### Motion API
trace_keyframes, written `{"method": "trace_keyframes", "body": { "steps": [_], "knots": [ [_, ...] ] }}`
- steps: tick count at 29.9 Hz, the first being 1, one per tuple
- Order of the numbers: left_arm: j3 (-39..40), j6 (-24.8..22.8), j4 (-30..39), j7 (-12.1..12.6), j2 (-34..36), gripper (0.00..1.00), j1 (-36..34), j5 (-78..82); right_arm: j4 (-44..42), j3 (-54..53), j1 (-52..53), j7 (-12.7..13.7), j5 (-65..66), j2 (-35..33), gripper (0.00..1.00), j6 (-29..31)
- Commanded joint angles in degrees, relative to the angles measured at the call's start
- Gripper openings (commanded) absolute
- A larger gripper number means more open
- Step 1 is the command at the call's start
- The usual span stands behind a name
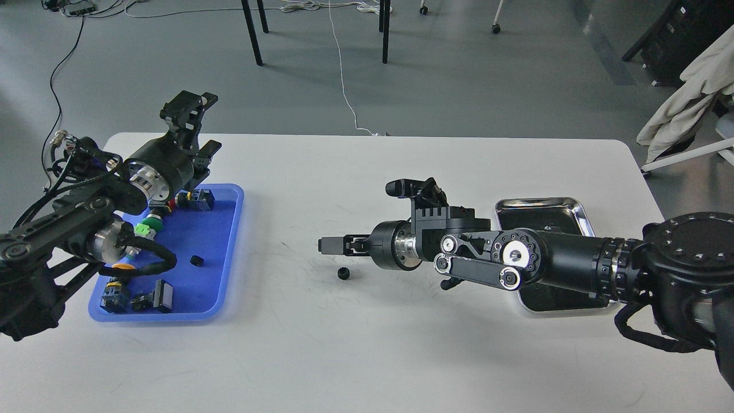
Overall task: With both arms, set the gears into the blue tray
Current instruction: 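Carry the black part toward the table center and release it, then retract the right arm and reach the left gripper toward the part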
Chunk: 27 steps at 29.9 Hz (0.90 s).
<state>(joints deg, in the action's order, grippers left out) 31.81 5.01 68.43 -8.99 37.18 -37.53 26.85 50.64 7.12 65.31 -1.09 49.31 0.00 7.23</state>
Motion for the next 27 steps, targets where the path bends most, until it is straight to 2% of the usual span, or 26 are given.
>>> {"method": "trace_keyframes", "body": {
  "steps": [1,4,10,16,20,23,27],
  "knots": [
    [0.0,-0.1,0.0,0.1,0.4,0.98,0.0,0.7,-0.1,-6.0,-0.1,-0.1,-0.3,0.0,0.94,0.3],
    [0.0,-0.5,0.4,0.2,1.1,0.98,0.2,1.1,0.2,-12.7,-1.1,-0.1,-0.4,0.0,0.95,0.7],
    [-0.1,-5.4,2.7,0.3,6.4,0.98,0.5,4.0,0.5,-28.9,-7.2,-0.1,-9.6,-9.1,0.95,0.9],
    [-3.2,-7.6,11.8,0.3,12.7,0.98,1.6,16.1,0.1,-48.3,-17.8,-0.2,-27.0,-14.5,0.95,1.2],
    [-6.8,-7.5,18.2,0.2,14.5,0.98,2.1,27.2,-0.1,-58.5,-25.3,-0.6,-38.3,-17.6,0.95,4.6],
    [-9.2,-6.5,20.9,0.1,13.4,0.98,2.3,39.1,-0.1,-65.9,-32.0,-0.6,-46.0,-19.2,0.95,8.2],
    [-10.4,-1.6,21.6,-0.1,7.9,0.98,4.6,57.9,-0.6,-72.6,-40.3,-0.2,-52.0,-19.9,0.95,15.1]
  ]
}}
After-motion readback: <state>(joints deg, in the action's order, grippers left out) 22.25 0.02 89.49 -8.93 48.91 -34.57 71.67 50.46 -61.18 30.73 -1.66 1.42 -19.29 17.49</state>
